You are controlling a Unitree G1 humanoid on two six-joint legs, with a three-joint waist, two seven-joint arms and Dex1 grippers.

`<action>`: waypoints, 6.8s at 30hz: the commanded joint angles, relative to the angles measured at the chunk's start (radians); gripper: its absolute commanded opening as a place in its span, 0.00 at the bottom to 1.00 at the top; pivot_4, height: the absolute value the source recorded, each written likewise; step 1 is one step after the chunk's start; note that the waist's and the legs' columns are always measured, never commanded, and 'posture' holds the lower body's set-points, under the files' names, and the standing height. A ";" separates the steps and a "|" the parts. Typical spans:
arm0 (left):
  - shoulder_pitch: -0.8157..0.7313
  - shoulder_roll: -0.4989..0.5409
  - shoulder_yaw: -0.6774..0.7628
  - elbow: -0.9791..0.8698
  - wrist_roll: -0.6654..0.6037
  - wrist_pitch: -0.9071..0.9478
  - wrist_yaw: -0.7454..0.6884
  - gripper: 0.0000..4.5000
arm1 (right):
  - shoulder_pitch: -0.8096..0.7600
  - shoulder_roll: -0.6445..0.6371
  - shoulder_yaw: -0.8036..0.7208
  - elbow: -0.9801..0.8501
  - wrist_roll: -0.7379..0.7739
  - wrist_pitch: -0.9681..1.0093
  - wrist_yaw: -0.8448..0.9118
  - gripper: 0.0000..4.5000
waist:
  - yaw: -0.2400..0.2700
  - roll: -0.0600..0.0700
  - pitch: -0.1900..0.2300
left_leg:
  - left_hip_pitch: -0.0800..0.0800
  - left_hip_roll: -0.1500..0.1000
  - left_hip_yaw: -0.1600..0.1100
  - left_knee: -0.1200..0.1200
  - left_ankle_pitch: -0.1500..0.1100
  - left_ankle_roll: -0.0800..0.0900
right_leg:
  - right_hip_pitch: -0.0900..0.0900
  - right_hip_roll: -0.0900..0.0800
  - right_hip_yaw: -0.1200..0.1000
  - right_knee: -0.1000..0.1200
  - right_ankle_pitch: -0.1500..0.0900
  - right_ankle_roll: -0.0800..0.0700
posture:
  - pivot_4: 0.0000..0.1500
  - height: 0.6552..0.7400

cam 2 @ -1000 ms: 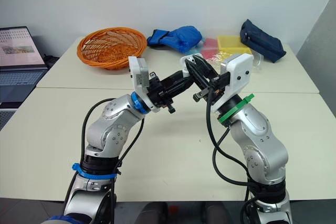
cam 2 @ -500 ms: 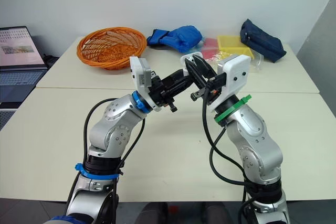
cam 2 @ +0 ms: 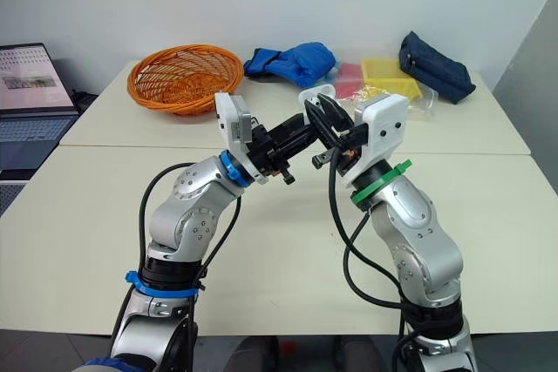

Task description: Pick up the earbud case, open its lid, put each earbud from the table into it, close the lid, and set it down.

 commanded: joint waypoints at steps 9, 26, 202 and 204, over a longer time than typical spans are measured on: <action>-0.034 -0.010 0.010 -0.051 -0.021 -0.027 -0.001 0.17 | -0.010 -0.009 -0.002 -0.008 -0.001 -0.006 0.011 0.81 | 0.000 0.000 0.000 | 0.000 0.000 0.000 -0.002 0.000 0.000 | 0.000 0.000 0.000 -0.001 0.000 0.000 | 1.00 1.00; 0.012 0.238 0.091 0.021 -0.025 -0.037 -0.195 0.17 | -0.099 -0.542 -0.055 0.348 0.104 0.192 0.454 0.81 | -0.002 0.000 0.000 | 0.000 0.000 0.003 -0.010 0.000 0.000 | 0.000 0.000 0.000 -0.011 0.000 0.000 | 1.00 1.00; 0.010 0.137 0.039 -0.021 -0.047 -0.019 -0.176 0.17 | -0.182 -0.208 -0.186 0.061 0.324 0.255 0.187 0.08 | 0.015 0.002 0.003 | 0.001 -0.001 0.003 0.004 -0.001 -0.001 | 0.007 -0.002 0.001 -0.010 0.006 0.007 | 1.00 1.00; 0.009 0.138 0.040 -0.023 -0.048 -0.017 -0.175 0.17 | -0.176 -0.208 -0.179 0.065 0.316 0.248 0.189 0.08 | 0.016 0.002 0.003 | 0.001 -0.001 0.003 0.004 -0.001 -0.001 | 0.007 -0.002 0.001 -0.009 0.006 0.007 | 1.00 1.00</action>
